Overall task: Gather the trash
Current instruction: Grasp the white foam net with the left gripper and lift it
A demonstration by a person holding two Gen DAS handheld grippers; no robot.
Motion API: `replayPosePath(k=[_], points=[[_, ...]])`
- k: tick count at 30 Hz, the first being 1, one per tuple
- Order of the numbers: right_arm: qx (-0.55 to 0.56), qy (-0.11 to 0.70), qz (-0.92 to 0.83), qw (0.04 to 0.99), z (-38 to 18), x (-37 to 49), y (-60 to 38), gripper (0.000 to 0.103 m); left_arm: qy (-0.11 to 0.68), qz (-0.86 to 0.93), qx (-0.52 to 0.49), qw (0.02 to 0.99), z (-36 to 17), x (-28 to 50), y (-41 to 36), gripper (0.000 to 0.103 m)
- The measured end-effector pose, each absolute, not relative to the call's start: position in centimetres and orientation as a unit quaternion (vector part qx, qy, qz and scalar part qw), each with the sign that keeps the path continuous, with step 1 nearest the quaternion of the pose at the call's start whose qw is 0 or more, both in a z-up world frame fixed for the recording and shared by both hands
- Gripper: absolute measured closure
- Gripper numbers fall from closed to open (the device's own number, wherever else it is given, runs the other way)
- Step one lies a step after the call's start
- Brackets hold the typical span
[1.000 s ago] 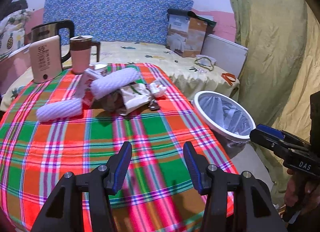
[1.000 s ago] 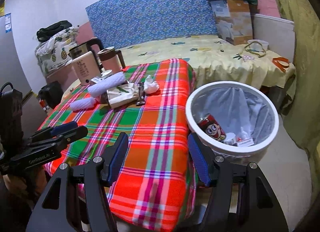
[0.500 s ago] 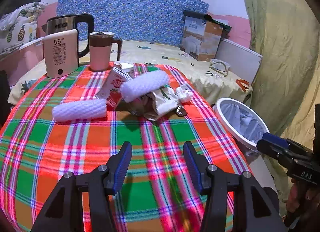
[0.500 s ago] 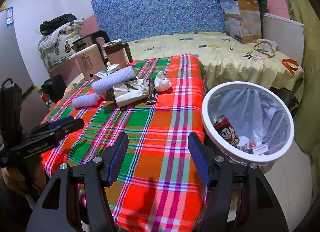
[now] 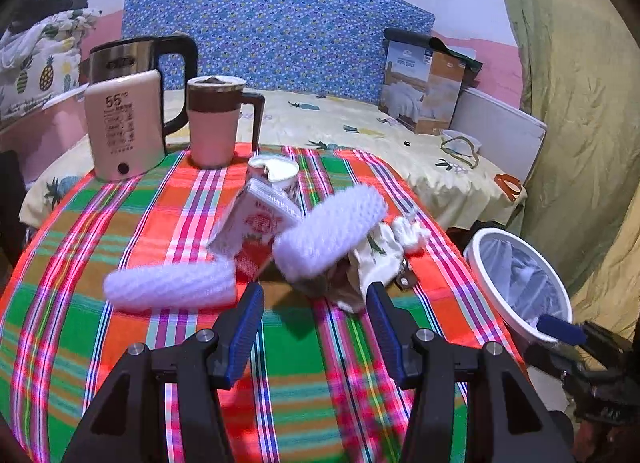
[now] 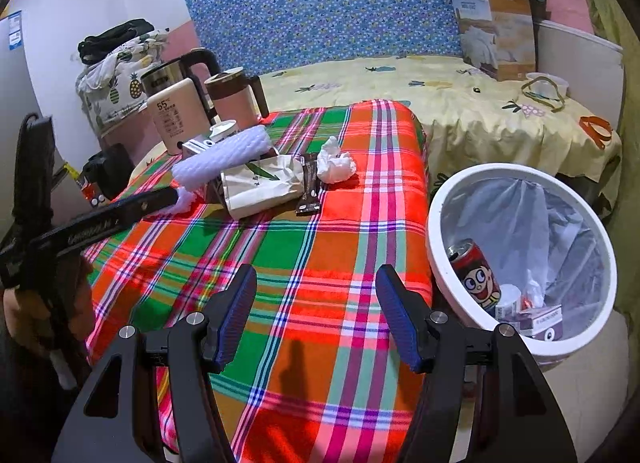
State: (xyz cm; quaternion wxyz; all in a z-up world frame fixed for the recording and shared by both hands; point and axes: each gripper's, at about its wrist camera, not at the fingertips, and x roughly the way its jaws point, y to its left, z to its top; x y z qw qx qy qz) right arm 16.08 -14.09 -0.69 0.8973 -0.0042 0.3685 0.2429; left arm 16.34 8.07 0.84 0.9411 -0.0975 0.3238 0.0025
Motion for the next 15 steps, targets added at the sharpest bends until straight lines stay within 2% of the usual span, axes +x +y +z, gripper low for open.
replayPosePath(k=[10,13,15], points=[[-0.005,0.382,0.239,0.893,-1.4,17.6,-14.0,0.040,0.333,-0.016,-0.086,0.939,-0.4,21.6,8.3,0.050],[-0.008,0.384,0.238,0.892,-1.5,17.9,-13.8,0.040,0.329,-0.028,-0.083,0.940,-0.9,21.3,8.0,0.073],[-0.011,0.385,0.239,0.891,-1.6,18.1,-13.5,0.040,0.326,-0.036,-0.092,0.940,-1.2,20.7,8.0,0.076]])
